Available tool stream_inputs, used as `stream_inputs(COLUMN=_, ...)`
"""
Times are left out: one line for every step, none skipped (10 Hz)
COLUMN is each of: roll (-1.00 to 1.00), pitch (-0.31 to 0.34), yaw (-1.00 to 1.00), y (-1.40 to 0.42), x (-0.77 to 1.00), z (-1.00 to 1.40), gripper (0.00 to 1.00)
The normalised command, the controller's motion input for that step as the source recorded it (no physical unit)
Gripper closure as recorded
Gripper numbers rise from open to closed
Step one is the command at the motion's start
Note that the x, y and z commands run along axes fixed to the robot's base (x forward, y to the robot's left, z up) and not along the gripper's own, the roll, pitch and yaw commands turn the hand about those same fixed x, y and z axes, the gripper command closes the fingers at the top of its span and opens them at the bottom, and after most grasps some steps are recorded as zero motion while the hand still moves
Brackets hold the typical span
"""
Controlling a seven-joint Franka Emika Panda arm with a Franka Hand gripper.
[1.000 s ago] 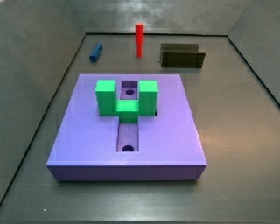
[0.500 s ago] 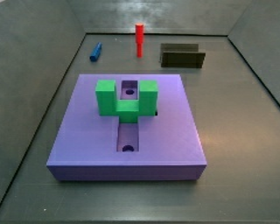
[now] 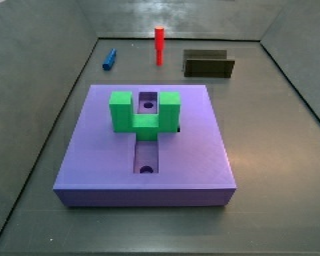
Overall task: Pick up the brown object. Move up. Move to above the board. Insert the brown object.
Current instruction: Insert the brown object.
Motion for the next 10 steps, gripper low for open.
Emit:
stream_inputs(roll=-0.15, pitch=-0.267, yaw=-0.85, y=-0.09, x=0.00, z=-0.21, gripper=1.00)
stream_inputs(roll=-0.17, pitch=-0.251, yaw=-0.92, y=-0.01, x=0.00, z=-0.18, gripper=1.00)
stream_inputs(roll=-0.17, pitch=-0.253, yaw=-0.94, y=0.00, x=0.00, z=-0.19, gripper=1.00)
stream_inputs(roll=-0.17, pitch=-0.253, yaw=-0.95, y=0.00, x=0.00, z=-0.19, gripper=1.00)
stream_inputs(roll=-0.03, pitch=-0.191, yaw=-1.00, y=0.00, x=0.00, z=-0.33, gripper=1.00)
stream_inputs(roll=0.00, pitch=-0.134, yaw=-1.00, y=0.00, x=0.00, z=-0.29, gripper=1.00)
stream_inputs(roll=0.00, pitch=-0.164, yaw=-1.00, y=0.00, x=0.00, z=-0.30, gripper=1.00)
stream_inputs(roll=-0.02, pitch=-0.173, yaw=-1.00, y=0.00, x=0.00, z=-0.33, gripper=1.00)
stream_inputs(roll=-0.01, pitch=-0.126, yaw=-1.00, y=0.00, x=0.00, z=-0.34, gripper=1.00)
stream_inputs(roll=0.03, pitch=-0.067, yaw=-1.00, y=0.00, x=0.00, z=-0.36, gripper=1.00)
